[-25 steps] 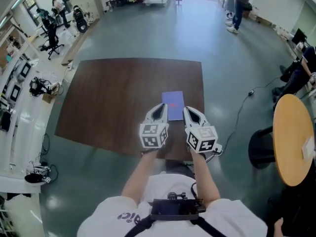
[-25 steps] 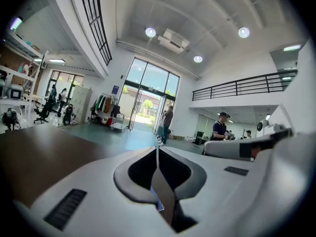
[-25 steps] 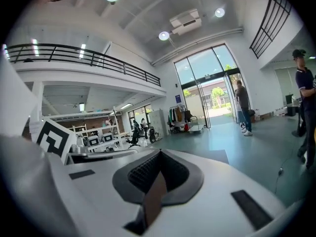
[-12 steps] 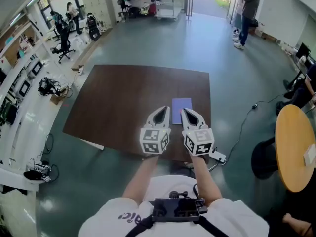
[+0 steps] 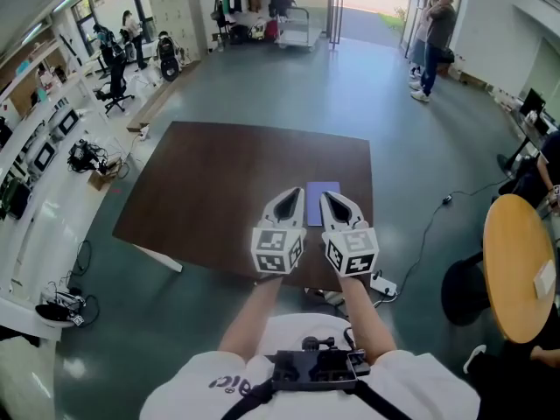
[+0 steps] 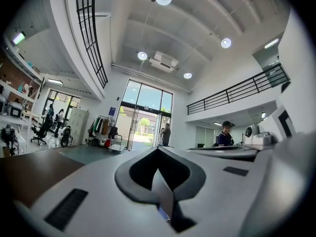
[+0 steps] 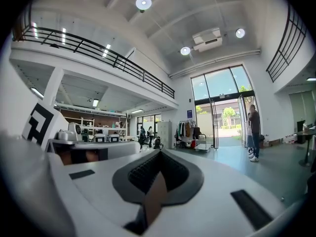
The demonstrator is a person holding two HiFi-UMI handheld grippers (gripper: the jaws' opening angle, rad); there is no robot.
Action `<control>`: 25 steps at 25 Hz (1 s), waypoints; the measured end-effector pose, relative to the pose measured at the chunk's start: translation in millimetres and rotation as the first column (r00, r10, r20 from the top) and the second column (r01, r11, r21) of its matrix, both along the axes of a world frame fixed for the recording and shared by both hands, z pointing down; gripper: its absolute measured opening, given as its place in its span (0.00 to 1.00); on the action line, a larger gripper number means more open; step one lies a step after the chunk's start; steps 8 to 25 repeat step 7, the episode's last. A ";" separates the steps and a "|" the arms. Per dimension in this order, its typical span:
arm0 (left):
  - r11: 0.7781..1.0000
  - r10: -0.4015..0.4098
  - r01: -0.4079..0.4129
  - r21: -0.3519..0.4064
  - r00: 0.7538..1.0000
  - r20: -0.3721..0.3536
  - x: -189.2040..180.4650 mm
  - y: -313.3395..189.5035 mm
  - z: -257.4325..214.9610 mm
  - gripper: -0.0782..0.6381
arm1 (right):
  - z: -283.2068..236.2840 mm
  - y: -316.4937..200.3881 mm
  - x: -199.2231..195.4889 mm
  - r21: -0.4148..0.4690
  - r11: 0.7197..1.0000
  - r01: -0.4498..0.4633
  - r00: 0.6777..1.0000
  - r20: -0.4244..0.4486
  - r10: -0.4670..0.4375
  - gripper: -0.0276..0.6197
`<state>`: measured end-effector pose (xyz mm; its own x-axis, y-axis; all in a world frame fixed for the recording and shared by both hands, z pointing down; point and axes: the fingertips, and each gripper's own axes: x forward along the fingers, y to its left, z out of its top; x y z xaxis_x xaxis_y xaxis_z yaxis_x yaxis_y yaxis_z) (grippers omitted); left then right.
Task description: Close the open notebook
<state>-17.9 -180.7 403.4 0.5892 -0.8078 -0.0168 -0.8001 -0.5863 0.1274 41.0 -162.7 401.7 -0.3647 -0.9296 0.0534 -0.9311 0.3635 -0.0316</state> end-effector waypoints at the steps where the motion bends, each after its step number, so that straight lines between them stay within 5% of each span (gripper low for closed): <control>1: 1.000 0.000 0.000 0.000 1.000 -0.002 -1.4 1.3 -0.1 0.12 | 0.2 1.8 -3.1 0.000 1.000 0.003 1.000 -0.004 -0.003 0.02; 25: 1.000 -0.011 0.011 -0.029 1.000 -0.007 -14.5 -0.2 7.2 0.12 | 4.5 4.9 -19.8 -0.010 1.000 0.014 1.000 -0.023 -0.014 0.02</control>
